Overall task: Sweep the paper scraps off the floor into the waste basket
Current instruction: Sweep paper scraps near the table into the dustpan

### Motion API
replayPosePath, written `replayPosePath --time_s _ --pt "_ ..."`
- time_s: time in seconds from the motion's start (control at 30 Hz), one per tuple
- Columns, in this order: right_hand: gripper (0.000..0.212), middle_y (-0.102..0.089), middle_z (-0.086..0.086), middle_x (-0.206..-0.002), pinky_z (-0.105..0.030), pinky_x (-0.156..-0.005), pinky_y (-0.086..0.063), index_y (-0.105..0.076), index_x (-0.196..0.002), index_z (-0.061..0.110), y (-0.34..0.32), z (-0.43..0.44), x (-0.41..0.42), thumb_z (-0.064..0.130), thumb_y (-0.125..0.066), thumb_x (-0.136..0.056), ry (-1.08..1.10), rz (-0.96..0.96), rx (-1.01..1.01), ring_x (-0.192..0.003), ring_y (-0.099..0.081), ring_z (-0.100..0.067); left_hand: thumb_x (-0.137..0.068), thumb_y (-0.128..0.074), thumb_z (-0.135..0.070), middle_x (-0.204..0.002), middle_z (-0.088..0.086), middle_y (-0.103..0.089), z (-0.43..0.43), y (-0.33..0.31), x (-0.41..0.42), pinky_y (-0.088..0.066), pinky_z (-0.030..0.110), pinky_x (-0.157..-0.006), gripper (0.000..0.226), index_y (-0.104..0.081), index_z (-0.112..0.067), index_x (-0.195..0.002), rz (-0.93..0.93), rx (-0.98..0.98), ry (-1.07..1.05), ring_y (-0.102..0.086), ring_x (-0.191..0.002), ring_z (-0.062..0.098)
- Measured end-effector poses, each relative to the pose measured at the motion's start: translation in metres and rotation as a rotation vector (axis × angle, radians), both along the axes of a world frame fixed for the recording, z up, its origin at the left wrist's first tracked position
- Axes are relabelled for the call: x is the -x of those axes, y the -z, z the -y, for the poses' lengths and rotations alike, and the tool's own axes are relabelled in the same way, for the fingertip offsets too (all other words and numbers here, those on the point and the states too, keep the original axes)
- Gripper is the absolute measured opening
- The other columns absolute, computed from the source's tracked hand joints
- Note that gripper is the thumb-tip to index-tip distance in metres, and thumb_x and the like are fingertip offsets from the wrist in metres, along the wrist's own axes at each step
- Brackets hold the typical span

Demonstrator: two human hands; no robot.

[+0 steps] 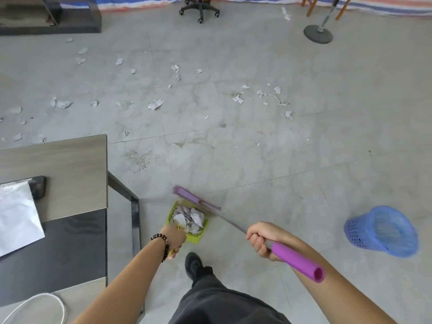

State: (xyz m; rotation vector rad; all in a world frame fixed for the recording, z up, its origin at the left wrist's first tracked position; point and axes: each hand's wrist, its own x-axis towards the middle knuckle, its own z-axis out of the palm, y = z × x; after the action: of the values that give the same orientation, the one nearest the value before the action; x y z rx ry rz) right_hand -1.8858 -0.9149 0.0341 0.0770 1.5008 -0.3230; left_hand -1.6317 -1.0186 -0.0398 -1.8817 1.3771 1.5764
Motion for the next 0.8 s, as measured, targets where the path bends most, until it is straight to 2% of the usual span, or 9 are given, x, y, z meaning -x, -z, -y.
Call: replayPosePath --time_s 0.1,0.27,0.43,0.53,0.63,0.7,0.77,0.8 --pt "0.036 -0.034 0.010 -0.044 -0.013 -0.029 -0.029 -0.038 -0.057 0.020 -0.008 -0.023 0.010 0.008 -0.048 -0.089 0.032 -0.026 0.018 -0.029 -0.034 0.000 -0.087 -0.051 -0.002 -0.065 0.007 -0.056 -0.021 -0.007 0.016 -0.047 0.025 -0.046 0.023 -0.046 -0.019 -0.073 -0.009 0.042 0.060 -0.054 -0.050 0.020" --pt "0.031 -0.039 0.006 -0.046 -0.013 -0.035 -0.030 -0.042 -0.057 0.018 -0.018 -0.088 0.028 0.004 -0.049 -0.085 0.056 -0.088 0.106 -0.033 -0.036 -0.004 -0.086 -0.051 0.000 -0.068 0.006 -0.056 -0.062 -0.034 0.063 -0.048 0.028 -0.046 0.031 -0.043 -0.028 -0.075 -0.047 0.146 0.181 -0.055 -0.052 0.021" --pt "0.028 -0.040 0.006 -0.047 -0.014 -0.033 -0.030 -0.042 -0.061 0.017 -0.039 -0.182 0.063 0.004 -0.050 -0.085 0.260 -0.067 0.189 -0.034 -0.036 -0.004 -0.087 -0.049 0.002 -0.066 0.006 -0.053 -0.115 -0.067 0.125 -0.046 0.027 -0.043 0.036 -0.040 -0.030 -0.073 -0.105 0.244 0.294 -0.052 -0.049 0.020" --pt "0.031 -0.037 0.007 -0.045 -0.014 -0.030 -0.028 -0.039 -0.062 0.018 -0.056 -0.244 0.087 0.003 -0.047 -0.089 0.472 -0.050 0.241 -0.031 -0.034 -0.003 -0.083 -0.050 -0.002 -0.066 0.009 -0.053 -0.150 -0.081 0.166 -0.045 0.028 -0.044 0.024 -0.045 -0.025 -0.084 -0.160 0.260 0.326 -0.051 -0.049 0.020" --pt "0.033 -0.032 0.008 -0.044 -0.013 -0.029 -0.024 -0.035 -0.064 0.019 -0.071 -0.299 0.105 0.002 -0.045 -0.091 0.661 -0.041 0.293 -0.029 -0.029 -0.002 -0.087 -0.046 -0.008 -0.051 0.003 -0.036 -0.191 -0.091 0.207 -0.026 0.020 -0.044 0.009 -0.047 -0.017 -0.086 -0.205 0.146 0.253 -0.030 -0.042 0.014" --pt "0.033 -0.032 0.008 -0.044 -0.013 -0.029 -0.023 -0.035 -0.065 0.019 -0.077 -0.330 0.112 0.001 -0.044 -0.091 0.739 -0.065 0.328 -0.029 -0.028 -0.002 -0.089 -0.040 0.001 -0.055 0.002 -0.029 -0.214 -0.088 0.230 -0.021 0.018 -0.044 0.022 -0.056 -0.012 -0.098 -0.226 0.162 0.252 -0.022 -0.041 0.013" --pt "0.032 -0.032 0.007 -0.047 -0.013 -0.030 -0.023 -0.036 -0.066 0.019 -0.082 -0.356 0.120 -0.001 -0.044 -0.090 0.793 -0.108 0.370 -0.030 -0.027 -0.003 -0.085 -0.041 0.004 -0.060 0.002 -0.031 -0.234 -0.087 0.250 -0.023 0.017 -0.041 0.038 -0.057 -0.013 -0.116 -0.259 0.210 0.250 -0.023 -0.041 0.015" --pt "0.031 -0.032 0.006 -0.048 -0.013 -0.031 -0.023 -0.036 -0.067 0.019 -0.084 -0.367 0.125 -0.002 -0.044 -0.089 0.817 -0.135 0.391 -0.031 -0.027 -0.004 -0.084 -0.041 0.004 -0.061 0.001 -0.031 -0.244 -0.088 0.260 -0.023 0.017 -0.041 0.043 -0.057 -0.014 -0.120 -0.272 0.224 0.263 -0.023 -0.041 0.015"
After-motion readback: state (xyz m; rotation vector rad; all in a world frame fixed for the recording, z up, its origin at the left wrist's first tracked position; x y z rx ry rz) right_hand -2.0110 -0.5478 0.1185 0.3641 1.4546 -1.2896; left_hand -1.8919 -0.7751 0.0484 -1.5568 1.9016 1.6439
